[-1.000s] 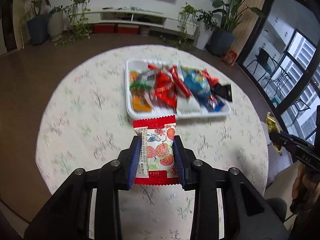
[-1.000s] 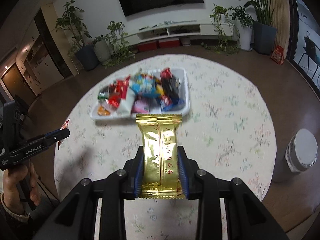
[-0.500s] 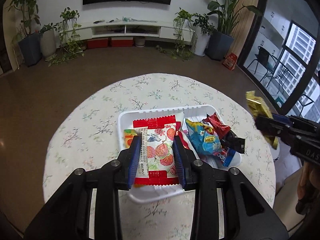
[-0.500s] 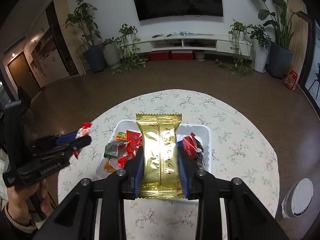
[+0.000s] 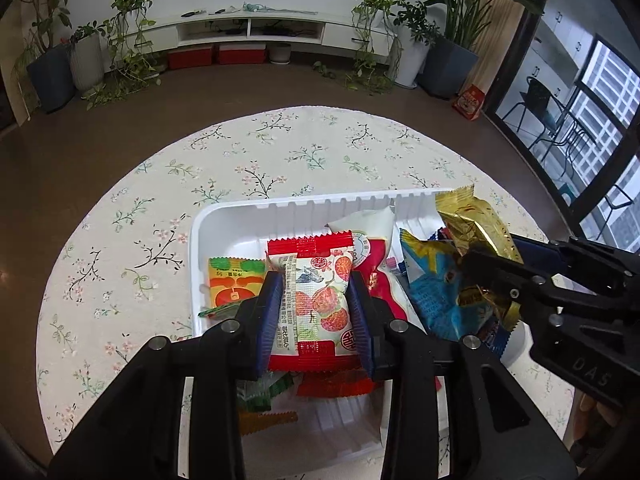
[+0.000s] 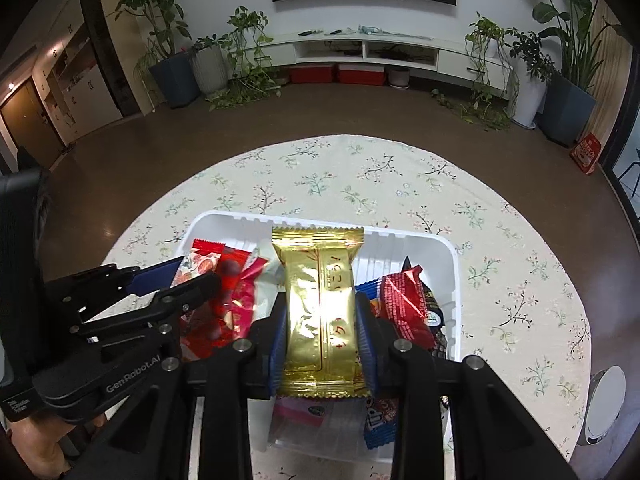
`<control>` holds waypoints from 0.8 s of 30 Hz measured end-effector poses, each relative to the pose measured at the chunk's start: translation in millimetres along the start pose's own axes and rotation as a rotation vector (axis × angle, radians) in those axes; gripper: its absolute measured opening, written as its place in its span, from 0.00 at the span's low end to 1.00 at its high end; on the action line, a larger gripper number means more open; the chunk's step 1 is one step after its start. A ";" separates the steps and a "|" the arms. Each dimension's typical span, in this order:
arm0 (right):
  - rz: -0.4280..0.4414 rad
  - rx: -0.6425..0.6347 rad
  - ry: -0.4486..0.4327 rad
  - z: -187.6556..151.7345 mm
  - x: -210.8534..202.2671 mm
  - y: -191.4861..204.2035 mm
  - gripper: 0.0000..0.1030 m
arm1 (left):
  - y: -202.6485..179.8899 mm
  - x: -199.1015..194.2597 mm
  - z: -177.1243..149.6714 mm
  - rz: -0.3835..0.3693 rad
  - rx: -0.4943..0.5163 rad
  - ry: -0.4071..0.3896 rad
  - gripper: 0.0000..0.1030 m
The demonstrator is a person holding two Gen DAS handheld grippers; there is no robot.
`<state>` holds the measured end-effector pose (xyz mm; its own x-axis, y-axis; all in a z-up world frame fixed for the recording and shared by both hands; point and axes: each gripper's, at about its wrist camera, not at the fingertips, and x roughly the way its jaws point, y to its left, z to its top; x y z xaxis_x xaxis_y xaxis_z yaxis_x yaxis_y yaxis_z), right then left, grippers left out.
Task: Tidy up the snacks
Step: 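Carry the fruit-print packet and gold bar into the white tray with both tools, then open both tools over the tray and lift them away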
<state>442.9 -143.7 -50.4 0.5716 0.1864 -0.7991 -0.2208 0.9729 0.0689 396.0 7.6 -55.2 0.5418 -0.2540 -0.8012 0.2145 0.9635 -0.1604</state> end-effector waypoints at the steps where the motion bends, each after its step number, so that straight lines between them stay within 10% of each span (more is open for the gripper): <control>1: -0.007 0.000 0.007 -0.9 3.8 -0.4 0.33 | -0.6 3.2 -0.3 0.002 0.002 0.001 0.32; 12: -0.034 -0.011 0.010 -6.4 14.1 4.9 0.35 | -4.3 29.5 1.7 0.019 0.016 0.001 0.36; 24: -0.043 -0.008 -0.007 -11.3 1.1 4.6 0.60 | 3.1 17.5 1.0 0.060 -0.008 -0.035 0.60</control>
<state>433.6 -140.6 -57.7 0.5859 0.1458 -0.7971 -0.2028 0.9788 0.0299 407.0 6.1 -69.1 0.5814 -0.1984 -0.7890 0.1746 0.9777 -0.1171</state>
